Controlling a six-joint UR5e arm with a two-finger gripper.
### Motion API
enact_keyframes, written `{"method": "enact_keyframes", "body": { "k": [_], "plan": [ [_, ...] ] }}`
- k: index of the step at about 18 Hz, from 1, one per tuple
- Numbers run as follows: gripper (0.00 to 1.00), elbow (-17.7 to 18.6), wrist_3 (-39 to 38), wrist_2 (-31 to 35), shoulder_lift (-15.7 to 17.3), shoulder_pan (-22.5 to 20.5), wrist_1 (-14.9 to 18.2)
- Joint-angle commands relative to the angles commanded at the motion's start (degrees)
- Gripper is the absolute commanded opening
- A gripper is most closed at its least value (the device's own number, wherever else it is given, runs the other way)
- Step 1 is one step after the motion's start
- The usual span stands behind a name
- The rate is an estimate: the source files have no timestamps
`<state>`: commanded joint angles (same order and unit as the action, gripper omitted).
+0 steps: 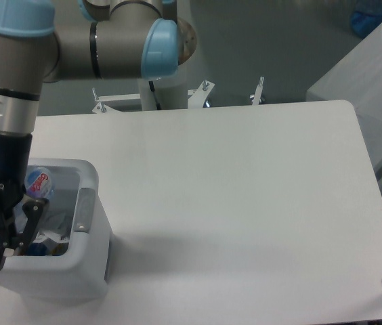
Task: Place the trash in the trash can
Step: 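Lift the water bottle and carry it over the bin, then lower the bottle into the bin and open the gripper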
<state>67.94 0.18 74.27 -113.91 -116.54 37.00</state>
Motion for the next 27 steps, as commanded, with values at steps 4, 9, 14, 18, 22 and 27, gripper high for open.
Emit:
{"method": "enact_keyframes", "body": {
  "k": [4,9,14,18,22,27],
  "plan": [
    [0.61,0.62,0.0,0.26,-0.44,0.0,0.0],
    [0.61,0.88,0.35,0.35,-0.62,0.0,0.0],
    [0.64,1.76,0.44,0.35,-0.44,0.0,0.0],
    [0.66,1.76,0.61,0.44,-0.62,0.0,0.0],
    [0.68,2.37,1.05,0.53,-0.62,0.0,0.0],
    [0.68,4.83,1.05,0.53,0.44,-0.09,0.09]
  ]
}}
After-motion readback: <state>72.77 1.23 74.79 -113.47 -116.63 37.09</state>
